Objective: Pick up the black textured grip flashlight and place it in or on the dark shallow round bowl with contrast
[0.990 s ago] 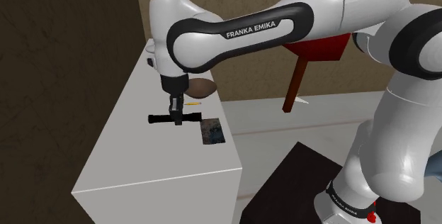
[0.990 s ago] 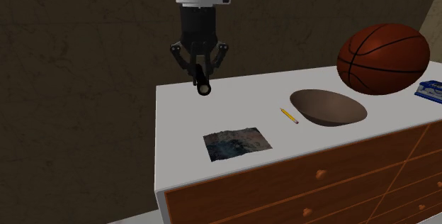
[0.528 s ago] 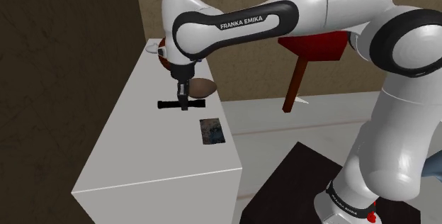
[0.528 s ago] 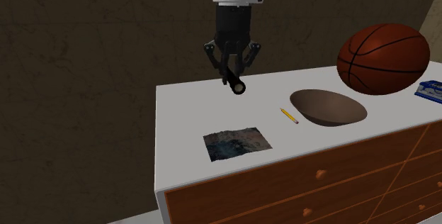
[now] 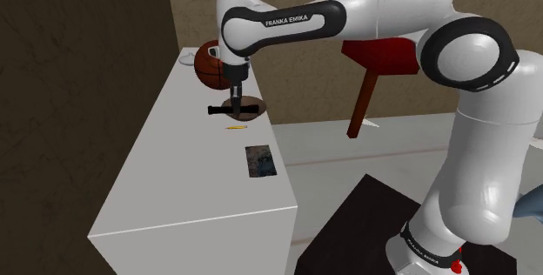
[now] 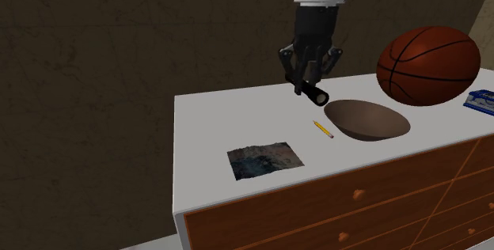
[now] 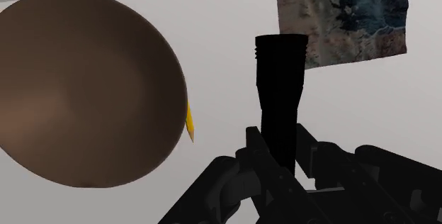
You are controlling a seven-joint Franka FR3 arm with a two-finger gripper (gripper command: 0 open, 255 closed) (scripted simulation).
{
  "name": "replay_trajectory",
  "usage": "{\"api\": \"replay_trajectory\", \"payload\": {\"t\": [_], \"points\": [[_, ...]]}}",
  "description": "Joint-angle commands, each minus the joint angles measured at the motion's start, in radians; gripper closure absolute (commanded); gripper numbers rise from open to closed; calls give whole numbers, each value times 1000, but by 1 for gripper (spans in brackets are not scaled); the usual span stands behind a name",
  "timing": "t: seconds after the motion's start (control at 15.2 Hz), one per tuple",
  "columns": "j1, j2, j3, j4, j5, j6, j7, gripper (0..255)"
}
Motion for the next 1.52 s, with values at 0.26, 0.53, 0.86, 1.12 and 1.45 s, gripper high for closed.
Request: {"api": "replay_trajectory", "payload": {"t": [0.26, 0.53, 0.86, 1.12, 1.45], "points": [[-66, 133, -42, 193, -7, -60, -114, 255], [-106, 243, -64, 361, -10, -119, -181, 255], [-125, 295, -72, 402, -11, -109, -209, 255], [-127, 291, -72, 343, -11, -53, -209, 255], [-129, 294, -73, 274, -12, 19, -208, 255]]}}
